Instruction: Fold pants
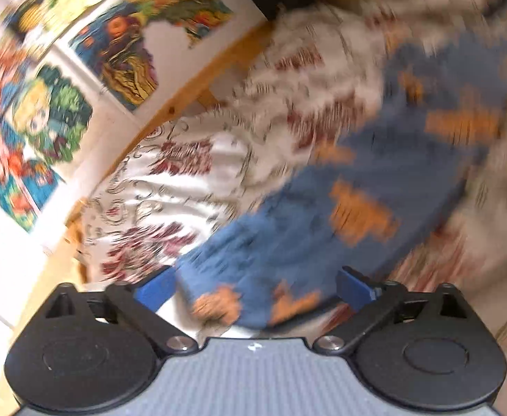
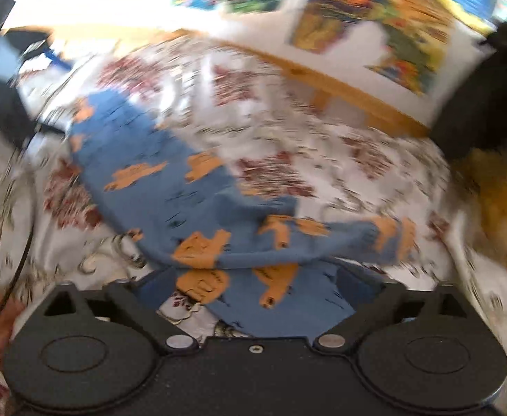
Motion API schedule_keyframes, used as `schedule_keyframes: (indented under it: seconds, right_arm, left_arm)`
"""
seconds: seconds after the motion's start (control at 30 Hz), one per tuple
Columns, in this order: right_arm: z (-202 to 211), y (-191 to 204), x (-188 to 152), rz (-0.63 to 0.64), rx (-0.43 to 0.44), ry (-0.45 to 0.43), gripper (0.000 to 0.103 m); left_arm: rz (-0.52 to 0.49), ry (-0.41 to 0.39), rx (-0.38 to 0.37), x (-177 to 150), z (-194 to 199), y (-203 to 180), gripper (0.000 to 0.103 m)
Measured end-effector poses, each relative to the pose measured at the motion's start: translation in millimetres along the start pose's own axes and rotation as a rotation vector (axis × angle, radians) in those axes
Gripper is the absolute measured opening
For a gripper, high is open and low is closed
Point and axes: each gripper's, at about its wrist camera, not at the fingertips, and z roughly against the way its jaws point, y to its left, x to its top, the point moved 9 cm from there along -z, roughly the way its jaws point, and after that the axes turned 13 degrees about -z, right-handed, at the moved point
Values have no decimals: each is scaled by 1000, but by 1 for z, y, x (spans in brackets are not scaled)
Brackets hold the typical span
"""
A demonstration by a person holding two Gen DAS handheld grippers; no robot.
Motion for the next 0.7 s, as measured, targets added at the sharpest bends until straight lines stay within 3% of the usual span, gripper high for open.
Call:
schedule_keyframes:
  seconds: [0.13, 0.3, 0.4, 0.6, 0.7]
  right_arm:
    - [11, -19, -5, -112, -38, -1, 102]
    - [11, -41, -13, -75, -163, -20, 102]
    - [5, -63, -18, -86, -236, -19, 102]
    - [-7, -102, -21, -247, -218, -16, 102]
    - [-17, -116, -20, -292, -175, -1, 102]
  left_arm:
    - [146, -58, -102, 50, 14, -20, 103]
    - [183, -63, -162, 101, 5, -64, 103]
    - [151, -56, -199, 121, -13, -96, 103]
    - [127, -74, -245, 151, -41, -132, 92]
    - [97, -80, -286, 162, -55, -148, 78]
